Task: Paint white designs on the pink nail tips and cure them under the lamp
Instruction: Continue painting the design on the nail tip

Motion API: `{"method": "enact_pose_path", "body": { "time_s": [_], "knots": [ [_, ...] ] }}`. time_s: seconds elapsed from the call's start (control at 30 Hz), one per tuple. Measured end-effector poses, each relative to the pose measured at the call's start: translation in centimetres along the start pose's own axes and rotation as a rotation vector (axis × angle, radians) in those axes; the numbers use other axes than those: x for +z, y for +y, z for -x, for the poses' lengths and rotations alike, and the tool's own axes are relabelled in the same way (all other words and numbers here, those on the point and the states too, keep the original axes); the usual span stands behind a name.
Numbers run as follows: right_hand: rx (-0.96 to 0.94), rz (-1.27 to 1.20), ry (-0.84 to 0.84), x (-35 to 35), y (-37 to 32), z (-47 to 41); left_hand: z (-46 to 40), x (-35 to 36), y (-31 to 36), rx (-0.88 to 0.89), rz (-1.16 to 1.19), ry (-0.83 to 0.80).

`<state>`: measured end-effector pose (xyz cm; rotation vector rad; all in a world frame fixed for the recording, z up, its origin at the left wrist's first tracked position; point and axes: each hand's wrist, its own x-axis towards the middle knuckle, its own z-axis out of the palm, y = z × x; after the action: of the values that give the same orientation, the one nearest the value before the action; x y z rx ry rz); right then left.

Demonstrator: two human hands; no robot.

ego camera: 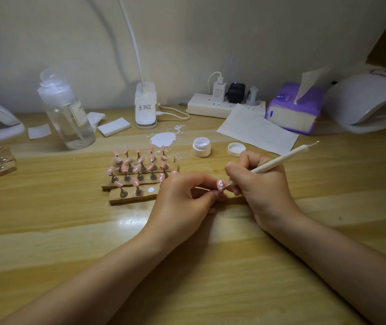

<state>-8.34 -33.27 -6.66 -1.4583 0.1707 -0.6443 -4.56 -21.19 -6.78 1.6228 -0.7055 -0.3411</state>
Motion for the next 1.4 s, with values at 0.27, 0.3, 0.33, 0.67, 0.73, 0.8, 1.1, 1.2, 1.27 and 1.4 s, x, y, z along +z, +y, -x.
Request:
{"method": "enact_pose_path", "body": {
  "time_s": [0.27,0.3,0.33,0.67,0.73,0.8,1.1,1.2,1.27,1.4],
  "knots": [
    [0.009,-0.010,0.007,0.05,0.01,-0.05,0.01,0.00,0.09,-0.005,-0.005,-0.004],
    [0.008,-0.009,0.010,0.04,-0.01,-0.06,0.03,0.00,0.12,-0.004,-0.004,-0.004],
    [0.008,-0.011,0.013,0.03,0.00,-0.07,0.03,0.00,0.13,-0.004,-0.003,-0.005],
    [0.008,-0.010,0.013,0.05,0.00,-0.03,0.08,0.01,0.13,-0.003,0.005,-0.008],
    [0.011,-0.021,0.019,0.06,0.03,-0.06,0.06,0.00,0.09,-0.001,0.005,-0.010],
    [0.009,-0.019,0.014,0.08,0.04,-0.06,0.03,0.00,0.05,0.002,0.001,-0.011],
    [0.005,-0.003,0.010,0.04,0.08,-0.08,0.04,0.03,0.06,0.006,-0.003,-0.004],
    [0.005,0.001,0.006,0.04,0.07,-0.04,0.05,0.02,0.06,0.005,0.000,-0.002],
    [0.004,-0.005,0.014,0.00,0.07,-0.05,0.07,0.01,0.08,0.006,-0.004,-0.001],
    [0.004,0.003,0.017,0.00,0.10,-0.07,0.10,0.00,0.11,0.002,-0.009,0.001]
  ]
}}
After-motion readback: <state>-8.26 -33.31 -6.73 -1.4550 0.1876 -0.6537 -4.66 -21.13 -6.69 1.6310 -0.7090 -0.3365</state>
